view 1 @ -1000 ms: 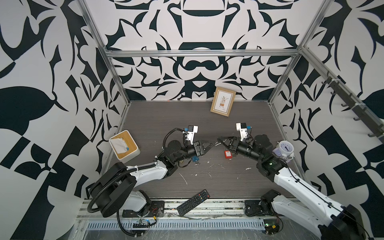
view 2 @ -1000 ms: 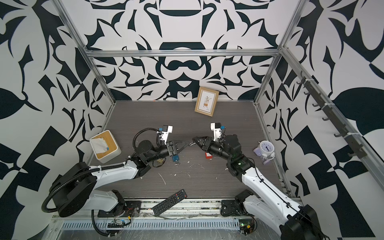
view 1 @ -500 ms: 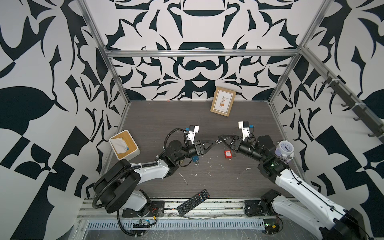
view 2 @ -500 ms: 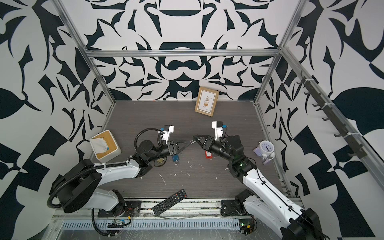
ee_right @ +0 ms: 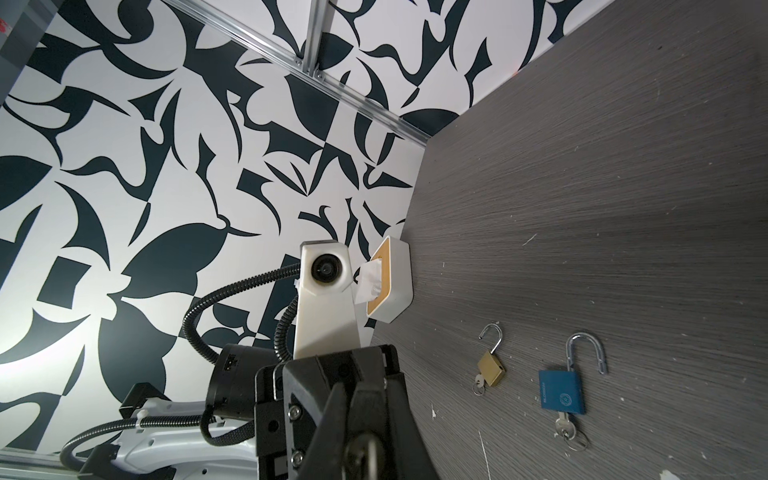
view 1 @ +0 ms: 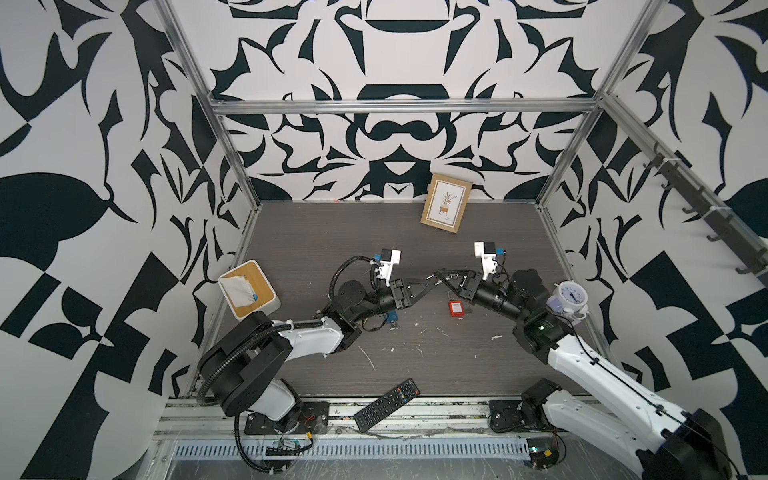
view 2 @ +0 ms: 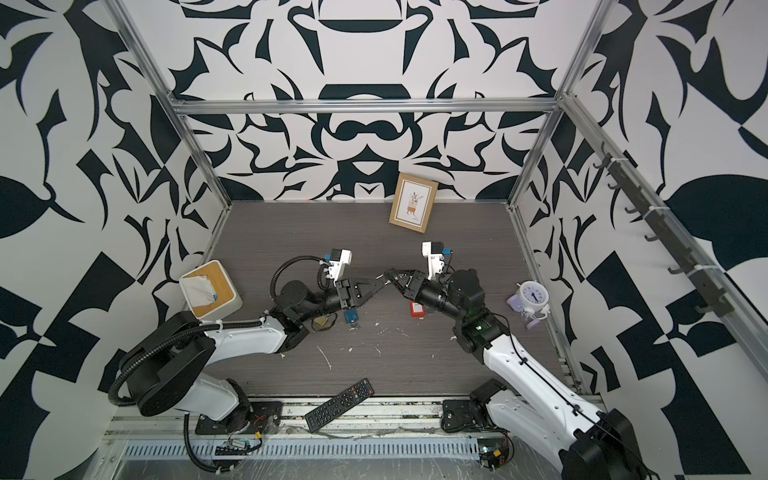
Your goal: Lock with the key
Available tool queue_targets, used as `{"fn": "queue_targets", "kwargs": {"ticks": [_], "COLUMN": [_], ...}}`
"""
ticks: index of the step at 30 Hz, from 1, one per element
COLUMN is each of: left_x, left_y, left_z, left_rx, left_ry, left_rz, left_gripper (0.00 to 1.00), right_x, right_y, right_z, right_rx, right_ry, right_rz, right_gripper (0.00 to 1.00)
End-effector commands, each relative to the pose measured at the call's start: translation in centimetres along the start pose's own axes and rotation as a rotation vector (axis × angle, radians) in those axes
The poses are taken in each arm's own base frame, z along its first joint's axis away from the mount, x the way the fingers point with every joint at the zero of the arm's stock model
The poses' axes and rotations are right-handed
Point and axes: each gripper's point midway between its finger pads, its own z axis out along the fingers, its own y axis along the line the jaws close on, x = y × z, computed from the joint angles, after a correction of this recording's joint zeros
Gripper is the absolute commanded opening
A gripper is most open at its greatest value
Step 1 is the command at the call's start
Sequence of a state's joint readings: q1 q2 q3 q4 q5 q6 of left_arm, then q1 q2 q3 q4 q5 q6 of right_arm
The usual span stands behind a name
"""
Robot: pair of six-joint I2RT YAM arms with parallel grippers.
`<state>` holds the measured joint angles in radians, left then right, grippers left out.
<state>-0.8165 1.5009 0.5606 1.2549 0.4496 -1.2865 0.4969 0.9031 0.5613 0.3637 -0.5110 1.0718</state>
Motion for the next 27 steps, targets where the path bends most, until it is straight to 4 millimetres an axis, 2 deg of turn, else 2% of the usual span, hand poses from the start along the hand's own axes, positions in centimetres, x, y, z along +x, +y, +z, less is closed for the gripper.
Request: {"fn": "queue_targets", "kwargs": {"ticks": [1, 17, 27], "left_x": [-0.2, 0.3, 0.0], "left_y": [-1.1, -0.2, -0.1], "left_z": [-0.1, -0.4, -0.6], "left_rx": [0.043, 0.034, 0.033], "left_ry": [-0.011, -0.007, -0.028], "left_rz": [0.021, 0.001, 0.004], "left_gripper": [0.22, 0.23, 0.11], "right_x": [-0.5, -1.0, -0.8], "right_y": [1.5, 1.6, 1.6], "right_z": [-0.6, -0.8, -0.9], "right_rx": [-0.042, -0.035, -0.031], "right_ry": [-0.029, -0.056, -0.044], "right_rz": [-0.055, -0.066, -0.064], "right_gripper": [0.00, 0.00, 0.00]}}
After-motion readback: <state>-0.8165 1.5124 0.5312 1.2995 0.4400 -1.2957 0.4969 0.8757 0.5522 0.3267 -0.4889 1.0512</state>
